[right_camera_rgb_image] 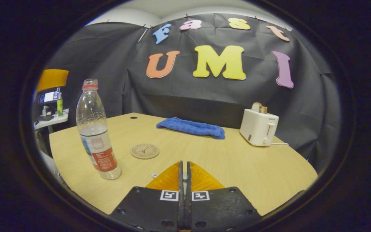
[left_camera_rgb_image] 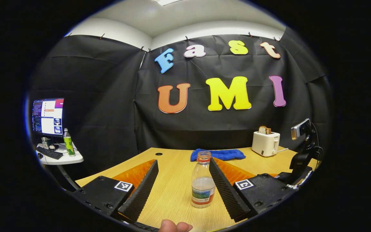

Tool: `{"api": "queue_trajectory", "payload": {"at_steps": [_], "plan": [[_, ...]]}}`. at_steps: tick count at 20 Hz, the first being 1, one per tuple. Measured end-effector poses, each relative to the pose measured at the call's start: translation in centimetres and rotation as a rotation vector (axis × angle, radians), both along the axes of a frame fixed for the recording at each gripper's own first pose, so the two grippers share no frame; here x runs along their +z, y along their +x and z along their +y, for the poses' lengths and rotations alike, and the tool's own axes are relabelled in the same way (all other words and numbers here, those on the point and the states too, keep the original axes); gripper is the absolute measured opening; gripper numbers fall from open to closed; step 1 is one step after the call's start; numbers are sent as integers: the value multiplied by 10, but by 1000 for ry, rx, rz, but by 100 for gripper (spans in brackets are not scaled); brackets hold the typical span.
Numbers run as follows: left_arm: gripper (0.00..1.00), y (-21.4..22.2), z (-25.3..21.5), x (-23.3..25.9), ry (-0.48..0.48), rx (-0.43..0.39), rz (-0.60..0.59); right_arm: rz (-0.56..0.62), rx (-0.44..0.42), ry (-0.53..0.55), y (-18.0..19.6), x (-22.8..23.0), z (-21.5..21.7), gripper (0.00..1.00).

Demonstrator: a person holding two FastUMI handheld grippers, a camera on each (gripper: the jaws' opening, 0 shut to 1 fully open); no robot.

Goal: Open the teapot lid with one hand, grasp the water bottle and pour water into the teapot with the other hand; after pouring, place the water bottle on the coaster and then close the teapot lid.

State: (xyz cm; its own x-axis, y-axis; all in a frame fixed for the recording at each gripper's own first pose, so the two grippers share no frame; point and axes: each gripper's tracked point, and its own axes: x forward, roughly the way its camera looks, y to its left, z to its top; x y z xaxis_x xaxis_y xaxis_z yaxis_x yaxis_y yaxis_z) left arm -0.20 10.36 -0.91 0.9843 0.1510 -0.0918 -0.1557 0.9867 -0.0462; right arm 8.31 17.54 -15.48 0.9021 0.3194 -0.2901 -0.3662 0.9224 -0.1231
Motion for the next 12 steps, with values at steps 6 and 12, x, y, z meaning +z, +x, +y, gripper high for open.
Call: {"api": "queue_trajectory", "payload": {"at_steps": [6,12], "plan": [[99,1,3,-8,-8,12,22,-21,27,41,-2,9,3,0],[99,-6,-21,-44,-48,-91,92,-62,56,68,-5,38,-4,0]]}}
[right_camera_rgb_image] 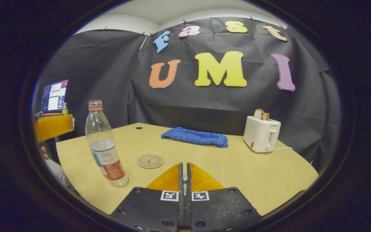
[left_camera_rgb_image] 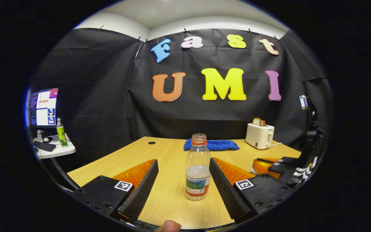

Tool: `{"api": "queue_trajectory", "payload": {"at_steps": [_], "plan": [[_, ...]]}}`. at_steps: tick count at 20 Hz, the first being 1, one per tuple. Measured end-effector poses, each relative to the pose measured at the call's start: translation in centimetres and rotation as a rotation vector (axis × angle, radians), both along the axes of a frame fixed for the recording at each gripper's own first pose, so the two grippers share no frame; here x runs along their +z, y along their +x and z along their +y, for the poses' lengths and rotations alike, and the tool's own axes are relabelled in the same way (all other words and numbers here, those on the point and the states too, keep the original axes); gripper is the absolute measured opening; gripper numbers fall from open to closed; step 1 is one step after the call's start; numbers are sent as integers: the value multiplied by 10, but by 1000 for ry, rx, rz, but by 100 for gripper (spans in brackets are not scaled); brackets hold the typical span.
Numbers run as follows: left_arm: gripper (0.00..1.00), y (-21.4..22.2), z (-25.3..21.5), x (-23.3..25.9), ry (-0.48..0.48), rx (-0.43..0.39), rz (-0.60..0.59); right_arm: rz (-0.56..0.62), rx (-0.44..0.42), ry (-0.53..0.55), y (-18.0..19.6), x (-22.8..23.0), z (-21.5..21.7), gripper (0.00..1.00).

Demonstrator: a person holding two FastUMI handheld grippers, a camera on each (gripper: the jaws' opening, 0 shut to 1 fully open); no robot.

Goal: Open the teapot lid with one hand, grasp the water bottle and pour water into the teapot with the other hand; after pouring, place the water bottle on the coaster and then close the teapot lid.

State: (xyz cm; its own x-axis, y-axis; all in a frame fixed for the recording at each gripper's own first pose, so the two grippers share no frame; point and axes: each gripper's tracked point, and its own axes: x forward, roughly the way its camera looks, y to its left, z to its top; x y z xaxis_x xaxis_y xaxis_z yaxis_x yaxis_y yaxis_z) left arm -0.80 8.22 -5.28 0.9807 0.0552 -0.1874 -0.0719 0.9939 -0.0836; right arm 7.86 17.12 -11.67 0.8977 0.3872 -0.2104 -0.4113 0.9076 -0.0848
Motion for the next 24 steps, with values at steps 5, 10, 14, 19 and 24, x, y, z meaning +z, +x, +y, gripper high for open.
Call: {"api": "queue_trajectory", "payload": {"at_steps": [5,10,14,19,24], "plan": [[99,-3,-31,-47,-30,-80,105,-32,-12,-42,-12,15,-30,0],[100,15,-40,-89,-51,-73,195,-50,-40,-33,-23,25,-60,0],[100,38,-39,-96,-67,-60,191,-45,-73,-29,-25,29,-84,0],[100,57,-33,-102,-74,-33,203,-23,-112,-3,-23,29,-107,0],[98,64,-31,-96,-71,-29,199,-14,-114,16,-24,27,-112,0]]}}
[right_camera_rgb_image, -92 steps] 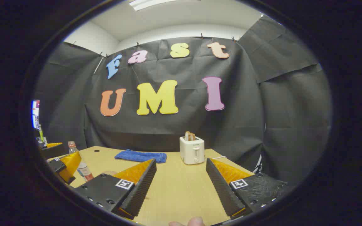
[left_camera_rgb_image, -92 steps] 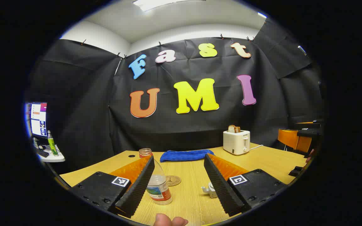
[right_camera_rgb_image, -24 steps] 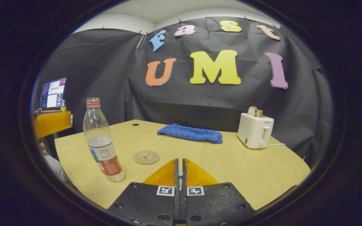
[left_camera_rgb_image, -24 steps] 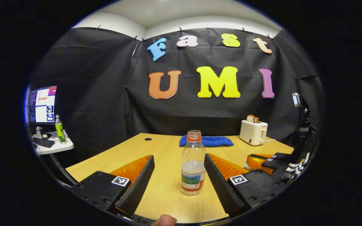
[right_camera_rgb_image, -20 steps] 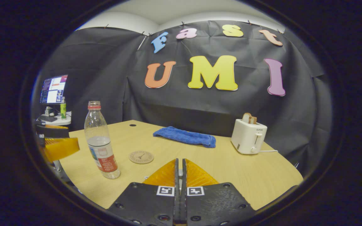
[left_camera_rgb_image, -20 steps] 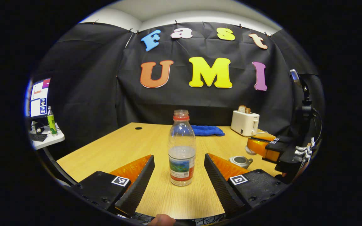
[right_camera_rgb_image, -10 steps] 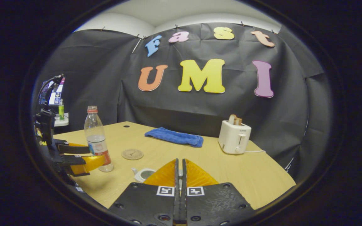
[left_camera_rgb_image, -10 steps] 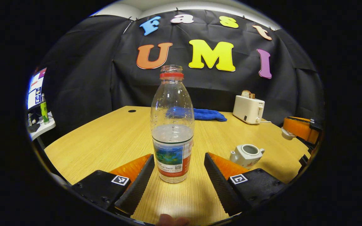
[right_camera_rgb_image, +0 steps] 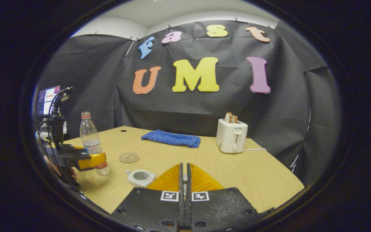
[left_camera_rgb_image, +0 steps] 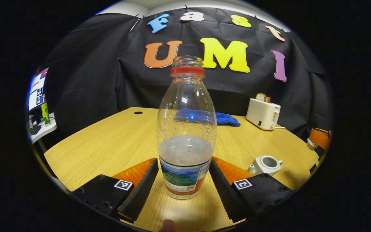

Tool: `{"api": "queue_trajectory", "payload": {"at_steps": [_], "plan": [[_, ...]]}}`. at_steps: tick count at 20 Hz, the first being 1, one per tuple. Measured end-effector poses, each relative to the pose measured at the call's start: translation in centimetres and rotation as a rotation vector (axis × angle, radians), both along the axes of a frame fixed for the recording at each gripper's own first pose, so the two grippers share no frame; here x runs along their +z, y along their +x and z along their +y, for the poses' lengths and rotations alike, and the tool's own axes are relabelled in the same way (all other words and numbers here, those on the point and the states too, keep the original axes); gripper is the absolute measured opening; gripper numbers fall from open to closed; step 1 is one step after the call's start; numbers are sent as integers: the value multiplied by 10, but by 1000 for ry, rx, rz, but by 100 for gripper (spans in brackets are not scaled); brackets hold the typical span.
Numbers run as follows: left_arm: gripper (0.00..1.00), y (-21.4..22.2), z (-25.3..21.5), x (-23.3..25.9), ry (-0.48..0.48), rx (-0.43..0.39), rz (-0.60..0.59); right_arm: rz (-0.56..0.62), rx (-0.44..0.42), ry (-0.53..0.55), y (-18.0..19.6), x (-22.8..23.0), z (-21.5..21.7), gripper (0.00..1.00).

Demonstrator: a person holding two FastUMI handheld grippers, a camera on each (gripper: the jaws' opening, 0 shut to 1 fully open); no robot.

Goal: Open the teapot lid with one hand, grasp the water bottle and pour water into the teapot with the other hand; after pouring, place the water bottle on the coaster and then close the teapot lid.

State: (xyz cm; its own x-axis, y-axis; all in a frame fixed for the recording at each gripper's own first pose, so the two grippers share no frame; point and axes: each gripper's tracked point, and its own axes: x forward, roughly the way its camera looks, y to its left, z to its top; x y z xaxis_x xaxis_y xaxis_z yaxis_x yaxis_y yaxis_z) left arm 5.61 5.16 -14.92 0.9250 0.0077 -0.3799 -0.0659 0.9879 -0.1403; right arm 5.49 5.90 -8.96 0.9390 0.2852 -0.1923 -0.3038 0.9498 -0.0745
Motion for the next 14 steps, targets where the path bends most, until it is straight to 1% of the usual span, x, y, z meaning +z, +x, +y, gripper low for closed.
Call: {"api": "queue_trajectory", "payload": {"at_steps": [1,2,3,4,5,7,10,14], "plan": [[97,1,0,1,6,-2,-3,3,3,2,0,0,0,0],[92,2,0,1,16,-3,-6,6,5,4,-1,-2,1,0],[89,1,1,2,29,-5,-7,8,8,5,-1,-3,2,0],[84,0,3,6,42,-6,-11,9,11,7,-1,-4,2,0],[82,0,3,6,54,-9,-10,9,14,9,-1,-3,2,0],[81,-1,3,13,99,-19,-14,11,19,17,0,-4,1,0],[80,-1,13,24,240,-42,-12,9,26,28,0,-2,0,0],[78,0,24,36,495,-95,6,9,31,38,-2,-1,-6,0]]}}
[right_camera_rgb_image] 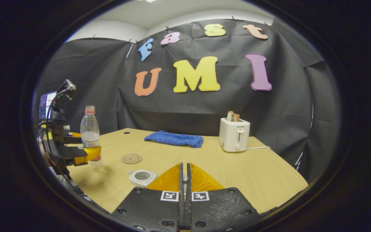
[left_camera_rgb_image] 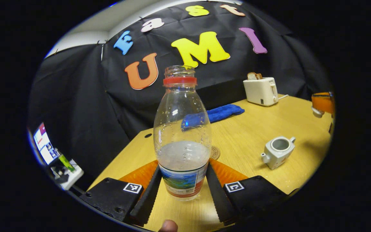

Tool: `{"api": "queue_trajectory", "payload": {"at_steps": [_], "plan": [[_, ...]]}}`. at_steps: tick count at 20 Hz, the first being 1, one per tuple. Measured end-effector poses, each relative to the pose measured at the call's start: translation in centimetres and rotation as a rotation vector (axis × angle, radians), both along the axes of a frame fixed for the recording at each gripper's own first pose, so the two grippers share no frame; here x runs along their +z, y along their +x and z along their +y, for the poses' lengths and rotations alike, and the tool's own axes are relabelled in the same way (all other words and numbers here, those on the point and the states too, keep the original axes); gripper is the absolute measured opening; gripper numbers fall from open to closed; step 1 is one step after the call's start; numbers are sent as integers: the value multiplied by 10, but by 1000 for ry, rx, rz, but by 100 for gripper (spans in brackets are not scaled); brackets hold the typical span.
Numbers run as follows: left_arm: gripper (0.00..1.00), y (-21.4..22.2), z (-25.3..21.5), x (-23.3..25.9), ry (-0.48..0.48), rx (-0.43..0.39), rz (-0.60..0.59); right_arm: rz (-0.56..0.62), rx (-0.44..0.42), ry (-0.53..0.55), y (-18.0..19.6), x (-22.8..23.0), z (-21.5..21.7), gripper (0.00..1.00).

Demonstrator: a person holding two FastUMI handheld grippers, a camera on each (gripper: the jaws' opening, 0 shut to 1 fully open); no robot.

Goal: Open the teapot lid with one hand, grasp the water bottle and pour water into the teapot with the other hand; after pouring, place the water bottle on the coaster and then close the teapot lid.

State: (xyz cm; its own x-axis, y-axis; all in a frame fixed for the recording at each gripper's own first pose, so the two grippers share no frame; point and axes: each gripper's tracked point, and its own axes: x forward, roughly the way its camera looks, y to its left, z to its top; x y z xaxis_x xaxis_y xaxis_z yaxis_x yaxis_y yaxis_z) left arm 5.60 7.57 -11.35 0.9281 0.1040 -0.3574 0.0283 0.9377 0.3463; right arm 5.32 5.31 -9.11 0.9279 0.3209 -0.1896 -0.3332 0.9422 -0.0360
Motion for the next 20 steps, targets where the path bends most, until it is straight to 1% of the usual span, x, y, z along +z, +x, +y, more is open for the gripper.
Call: {"api": "queue_trajectory", "payload": {"at_steps": [1,4,7,9,11,13,17,20], "plan": [[78,0,5,3,81,-8,2,-1,-1,5,0,1,-3,0],[77,3,10,11,347,-68,23,-5,-6,7,0,1,-12,0],[77,5,9,4,550,-131,64,-7,-16,10,-1,2,-22,0],[77,-3,8,-2,652,-175,94,-7,-20,13,-1,2,-28,0],[77,-2,2,-4,757,-215,122,-8,-25,14,-1,1,-33,0],[76,8,0,-3,853,-233,135,-8,-27,15,0,0,-37,0],[77,10,0,-1,1005,-268,146,1,-27,16,1,-7,-43,0],[77,13,-2,1,1081,-295,145,6,-28,19,2,-11,-46,0]]}}
